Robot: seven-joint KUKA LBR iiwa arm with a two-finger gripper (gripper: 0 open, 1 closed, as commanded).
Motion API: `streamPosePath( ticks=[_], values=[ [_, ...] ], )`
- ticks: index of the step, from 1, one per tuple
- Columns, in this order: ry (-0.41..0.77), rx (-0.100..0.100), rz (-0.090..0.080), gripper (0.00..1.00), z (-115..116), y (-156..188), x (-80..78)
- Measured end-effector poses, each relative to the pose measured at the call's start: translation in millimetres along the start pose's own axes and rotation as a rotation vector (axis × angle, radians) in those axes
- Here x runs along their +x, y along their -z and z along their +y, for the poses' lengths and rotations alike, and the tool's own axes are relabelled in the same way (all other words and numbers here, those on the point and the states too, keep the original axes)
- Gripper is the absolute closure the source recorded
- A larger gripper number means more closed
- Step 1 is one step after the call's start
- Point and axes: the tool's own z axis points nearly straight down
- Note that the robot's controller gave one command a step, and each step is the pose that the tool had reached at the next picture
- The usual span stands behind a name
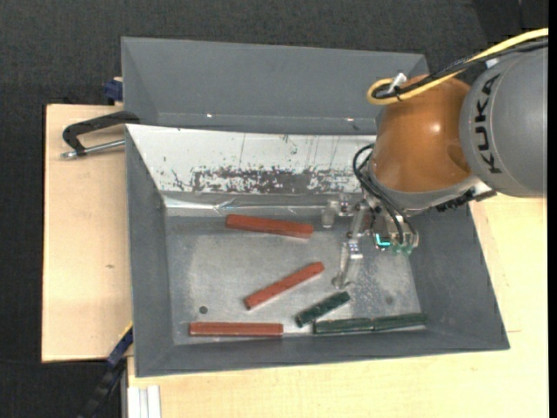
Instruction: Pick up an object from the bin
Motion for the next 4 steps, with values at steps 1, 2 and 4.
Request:
streamPosePath(
  ticks=[1, 2, 4],
  values=[
    [-0.001, 0.000, -0.008, 0.00, 0.0, 3.7, -1.8],
    [0.161, 0.002, -0.016, 0.00, 33.2, -36.3, -9.8],
    [0.298, 0.001, -0.010, 0.00, 79.0, -37.7, 2.1]
  ],
)
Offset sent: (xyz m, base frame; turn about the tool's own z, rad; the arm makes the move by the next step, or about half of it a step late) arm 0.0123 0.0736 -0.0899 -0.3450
